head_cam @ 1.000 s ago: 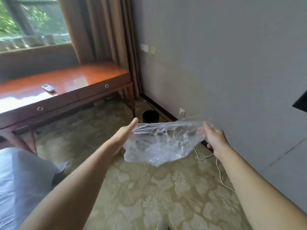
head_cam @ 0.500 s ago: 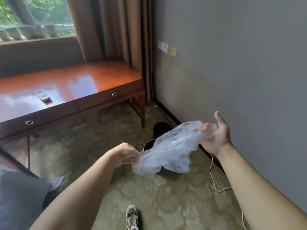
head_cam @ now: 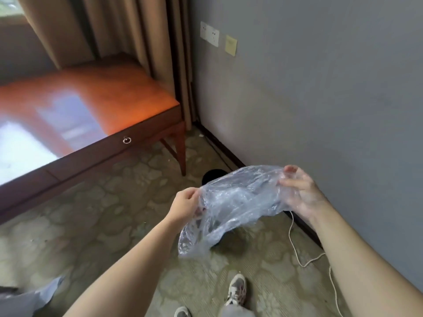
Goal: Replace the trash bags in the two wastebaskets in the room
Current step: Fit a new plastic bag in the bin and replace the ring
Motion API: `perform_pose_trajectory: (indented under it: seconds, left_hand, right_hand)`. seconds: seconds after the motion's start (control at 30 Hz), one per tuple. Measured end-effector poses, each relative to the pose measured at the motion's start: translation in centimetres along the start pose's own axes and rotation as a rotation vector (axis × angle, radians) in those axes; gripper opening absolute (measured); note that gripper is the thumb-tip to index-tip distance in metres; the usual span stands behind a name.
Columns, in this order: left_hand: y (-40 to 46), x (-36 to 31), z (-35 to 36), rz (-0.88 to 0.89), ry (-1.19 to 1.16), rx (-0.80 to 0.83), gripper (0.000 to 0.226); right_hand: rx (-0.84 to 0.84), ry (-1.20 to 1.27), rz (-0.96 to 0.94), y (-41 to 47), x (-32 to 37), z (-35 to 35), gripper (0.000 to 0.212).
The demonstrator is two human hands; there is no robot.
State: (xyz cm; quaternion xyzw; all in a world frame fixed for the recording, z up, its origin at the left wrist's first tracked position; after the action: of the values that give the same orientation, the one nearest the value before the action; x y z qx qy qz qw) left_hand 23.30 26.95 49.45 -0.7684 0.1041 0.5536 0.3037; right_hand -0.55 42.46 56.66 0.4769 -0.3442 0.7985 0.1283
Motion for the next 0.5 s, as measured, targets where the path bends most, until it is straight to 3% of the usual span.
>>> perform_pose_trajectory:
  seconds: [0.07,0.13,0.23,0.3,0.4,0.47,0.5]
  left_hand:
    - [2.9,-0.7,0.0,0.053,-0.08,0.03,0.03]
    - [5.9,-0.8,0.5,-0.043,-0.248,0.249,0.037]
    - [11.0,-0.2,0.1,-0.185,-0.434,0.424,0.071]
    - [14.8,0.7,0.0,-0.204,-0.268,0.432,0.079]
    - [21.2,1.2,1.2,-0.148,0.36,0.24,0.051]
    - [25.1,0.2,1.9,-0.184,0.515,-0.06,0.014]
    - [26.8,-0.7,2.1,-0.161,0.514,-0.207,0.021]
  right_hand:
    - [-0.107,-0.272,0.025,3.4,-0.6,-1.0,0.046]
    - [-0.222,-0.468,0.018,7.3,-1.0,-1.5,0.053]
    - [-0.404,-0.532,-0.034,14.0,-1.3,-2.5,0.053]
    - [-0.498,-0.55,-0.033,18.8,-1.4,-3.0,0.042]
    - [-0.486,-0.587,0.022,26.2,-2.0,-2.9,0.029]
    - [-0.422,-0.628,0.039,30.3,-1.8,-1.4,0.022]
    - [-0.371,-0.664,0.003,31.9,-1.1,-0.1,0.019]
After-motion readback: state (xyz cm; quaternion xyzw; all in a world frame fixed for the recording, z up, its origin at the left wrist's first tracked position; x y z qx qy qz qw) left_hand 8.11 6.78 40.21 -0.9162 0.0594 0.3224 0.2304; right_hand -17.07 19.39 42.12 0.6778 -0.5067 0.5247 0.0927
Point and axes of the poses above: each hand's wrist, its own y-axis towards the middle knuckle, its own z-axis out of the palm, x = y × z, the point moved 3 cm from there along y, towards the middle knuckle, and after that the axes turned 3 degrees about z, right-handed, at the moved point
